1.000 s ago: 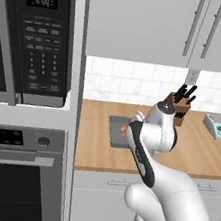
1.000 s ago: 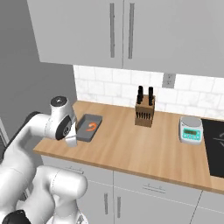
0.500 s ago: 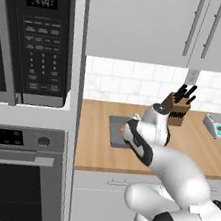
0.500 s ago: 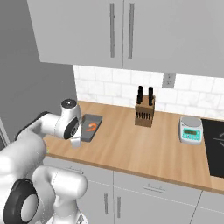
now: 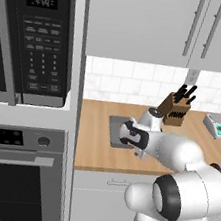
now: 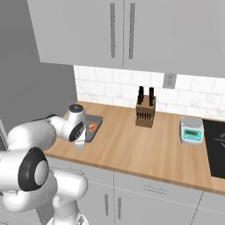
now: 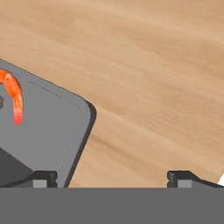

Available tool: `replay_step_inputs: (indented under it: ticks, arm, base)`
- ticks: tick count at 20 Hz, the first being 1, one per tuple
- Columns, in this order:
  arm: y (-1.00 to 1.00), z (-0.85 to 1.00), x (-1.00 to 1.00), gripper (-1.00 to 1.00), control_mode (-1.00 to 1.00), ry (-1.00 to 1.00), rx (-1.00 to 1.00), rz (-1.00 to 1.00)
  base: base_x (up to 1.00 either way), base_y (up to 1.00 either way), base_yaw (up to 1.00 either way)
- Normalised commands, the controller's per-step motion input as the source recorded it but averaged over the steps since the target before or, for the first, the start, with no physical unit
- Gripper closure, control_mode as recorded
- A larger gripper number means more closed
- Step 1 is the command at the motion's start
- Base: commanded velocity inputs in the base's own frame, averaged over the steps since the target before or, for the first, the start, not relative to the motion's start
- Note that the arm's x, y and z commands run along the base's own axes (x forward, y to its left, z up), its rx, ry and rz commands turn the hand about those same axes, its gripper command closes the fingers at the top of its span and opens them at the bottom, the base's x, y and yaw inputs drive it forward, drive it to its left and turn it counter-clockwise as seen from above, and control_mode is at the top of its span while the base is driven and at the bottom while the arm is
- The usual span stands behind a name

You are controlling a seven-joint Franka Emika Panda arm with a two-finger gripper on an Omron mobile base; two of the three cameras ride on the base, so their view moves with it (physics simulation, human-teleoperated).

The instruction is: Take the meat container that has the shrimp and place it on the second highest rack of the freezer. Then take the vegetable container that has the eggplant and lemon wedge and place it on the highest rack of the freezer.

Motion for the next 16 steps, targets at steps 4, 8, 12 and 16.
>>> replay_step_inputs:
  ticks: [4, 8, 12, 16]
  arm:
    - [0.0, -0.24, 0.39, -1.0, -1.0, 0.13, 0.0, 0.0]
    - [0.0, -0.22, 0.37, -1.0, -1.0, 0.1, 0.0, 0.0]
    - [0.0, -0.14, 0.38, -1.0, -1.0, 0.02, 0.0, 0.0]
    - [0.0, -0.3, 0.37, -1.0, -1.0, 0.01, 0.0, 0.0]
  base:
    - [0.0, 0.0, 0.0]
    - [0.0, 0.0, 0.0]
    - [0.0, 0.0, 0.0]
    - [0.0, 0.0, 0.0]
